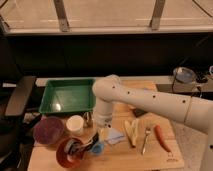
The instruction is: Wipe red bowl with brush
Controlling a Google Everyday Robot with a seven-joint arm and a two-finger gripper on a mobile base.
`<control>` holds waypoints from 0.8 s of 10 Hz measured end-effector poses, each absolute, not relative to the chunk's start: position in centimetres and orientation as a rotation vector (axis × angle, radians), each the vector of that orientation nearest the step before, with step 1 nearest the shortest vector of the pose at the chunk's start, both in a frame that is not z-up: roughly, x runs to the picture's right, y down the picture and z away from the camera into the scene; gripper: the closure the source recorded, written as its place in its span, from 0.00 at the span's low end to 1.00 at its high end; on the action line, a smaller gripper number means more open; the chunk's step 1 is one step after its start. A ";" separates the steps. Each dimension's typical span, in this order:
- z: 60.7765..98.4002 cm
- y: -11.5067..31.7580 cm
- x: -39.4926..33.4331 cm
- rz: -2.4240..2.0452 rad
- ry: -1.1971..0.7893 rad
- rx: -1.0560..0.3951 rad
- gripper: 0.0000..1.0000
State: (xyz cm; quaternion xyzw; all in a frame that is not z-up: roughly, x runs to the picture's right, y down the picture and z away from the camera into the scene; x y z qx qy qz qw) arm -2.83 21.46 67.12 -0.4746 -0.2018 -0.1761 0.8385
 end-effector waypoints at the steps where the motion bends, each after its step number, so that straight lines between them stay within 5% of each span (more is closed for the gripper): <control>1: 67.2 20.9 -3.0 -0.379 -0.423 -0.998 1.00; 8: 66.3 22.3 -5.5 -0.438 -0.470 -1.002 1.00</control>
